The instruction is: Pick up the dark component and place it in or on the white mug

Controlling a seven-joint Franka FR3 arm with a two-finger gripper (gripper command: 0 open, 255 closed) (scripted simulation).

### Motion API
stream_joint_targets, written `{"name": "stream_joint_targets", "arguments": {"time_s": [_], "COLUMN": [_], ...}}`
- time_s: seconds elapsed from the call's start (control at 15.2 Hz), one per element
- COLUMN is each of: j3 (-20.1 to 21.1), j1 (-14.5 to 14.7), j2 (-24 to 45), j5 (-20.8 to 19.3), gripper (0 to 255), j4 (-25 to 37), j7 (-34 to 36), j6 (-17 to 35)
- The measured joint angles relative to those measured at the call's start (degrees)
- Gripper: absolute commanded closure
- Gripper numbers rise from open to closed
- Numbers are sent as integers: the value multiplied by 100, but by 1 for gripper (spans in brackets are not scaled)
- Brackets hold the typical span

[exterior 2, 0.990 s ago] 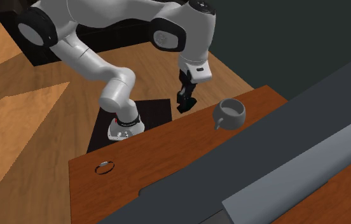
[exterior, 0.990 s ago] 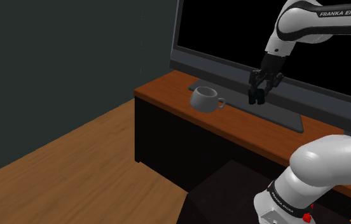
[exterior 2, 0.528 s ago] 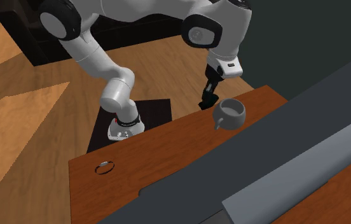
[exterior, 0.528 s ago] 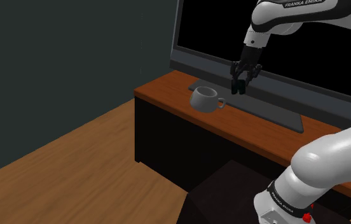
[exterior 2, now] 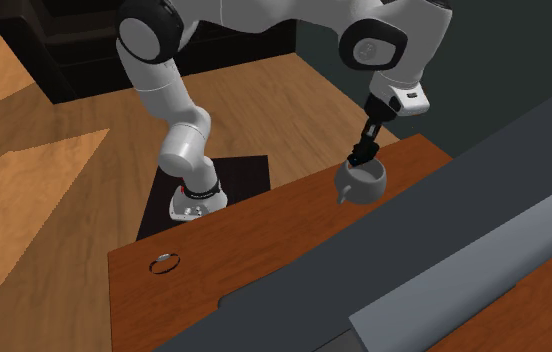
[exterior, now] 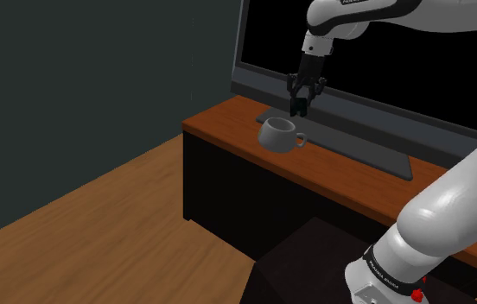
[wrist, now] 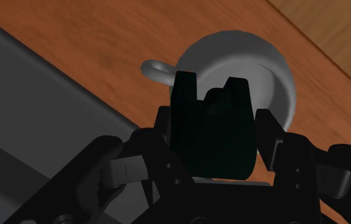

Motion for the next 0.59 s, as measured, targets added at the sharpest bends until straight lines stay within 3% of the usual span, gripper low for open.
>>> {"name": "stream_joint_targets", "arguments": {"time_s": [0.07, 0.2, 0.59], "j3": [9, 33, 35], "j1": [12, 36, 38], "j2": [309, 496, 611], "j5": [23, 43, 54], "gripper": [255, 255, 255], "j4": [363, 513, 190], "j7": [11, 54, 48], "j6": [-53, -18, 417]}}
